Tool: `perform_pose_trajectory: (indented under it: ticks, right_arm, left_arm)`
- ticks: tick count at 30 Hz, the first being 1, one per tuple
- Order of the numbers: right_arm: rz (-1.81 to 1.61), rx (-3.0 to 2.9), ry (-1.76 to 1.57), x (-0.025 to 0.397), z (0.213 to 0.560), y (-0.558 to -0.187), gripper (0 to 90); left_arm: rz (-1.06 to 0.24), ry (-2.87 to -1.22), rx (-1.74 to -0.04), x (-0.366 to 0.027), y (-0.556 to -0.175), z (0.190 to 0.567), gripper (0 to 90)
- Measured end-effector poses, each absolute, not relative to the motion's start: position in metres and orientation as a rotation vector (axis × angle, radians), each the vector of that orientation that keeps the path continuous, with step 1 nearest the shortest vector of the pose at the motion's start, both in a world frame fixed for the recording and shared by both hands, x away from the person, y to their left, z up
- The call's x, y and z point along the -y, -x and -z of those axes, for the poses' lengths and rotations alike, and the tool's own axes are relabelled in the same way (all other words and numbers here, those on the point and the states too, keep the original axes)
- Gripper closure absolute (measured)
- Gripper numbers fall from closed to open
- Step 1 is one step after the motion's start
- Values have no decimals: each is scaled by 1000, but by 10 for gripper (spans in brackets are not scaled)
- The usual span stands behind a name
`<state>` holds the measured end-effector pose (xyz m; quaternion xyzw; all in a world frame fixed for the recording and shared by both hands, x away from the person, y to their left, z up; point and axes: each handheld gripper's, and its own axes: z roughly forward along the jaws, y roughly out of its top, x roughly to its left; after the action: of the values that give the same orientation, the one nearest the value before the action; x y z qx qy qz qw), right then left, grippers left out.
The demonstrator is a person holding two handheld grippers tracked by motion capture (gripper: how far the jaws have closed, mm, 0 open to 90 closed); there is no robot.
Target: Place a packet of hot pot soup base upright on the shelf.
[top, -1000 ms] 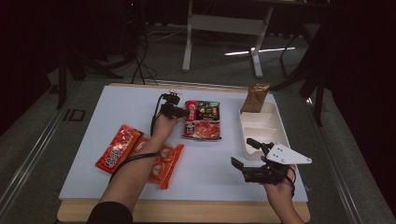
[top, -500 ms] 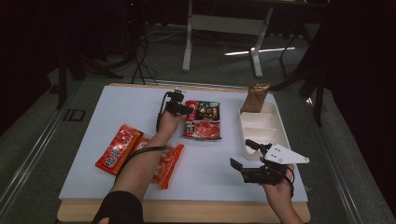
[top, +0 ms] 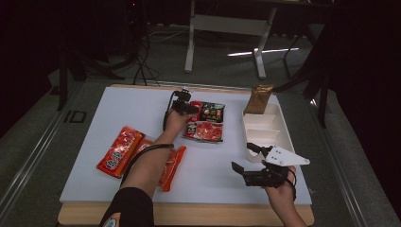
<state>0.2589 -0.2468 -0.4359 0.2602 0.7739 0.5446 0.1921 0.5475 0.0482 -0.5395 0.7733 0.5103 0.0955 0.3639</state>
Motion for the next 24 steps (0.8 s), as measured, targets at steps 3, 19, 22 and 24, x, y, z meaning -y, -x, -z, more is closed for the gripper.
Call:
perform_pose_trajectory:
  ticks: [3,19,22,24]
  right_arm:
    - [-1528,-2171,-733,248,436,-259,147]
    - [-1526,-2173,-732,248,437,-261,147]
    - [-1533,-2170,-734,249,436,-261,147]
    - [-1533,-2168,-739,250,436,-261,147]
  left_arm:
    - [-241,-1983,-1316,-49,-551,540,576]
    - [-347,-2071,-1362,-29,-552,535,839]
    - [-320,-2032,-1379,-31,-551,535,873]
    - [-335,-2016,-1370,-31,-549,532,881]
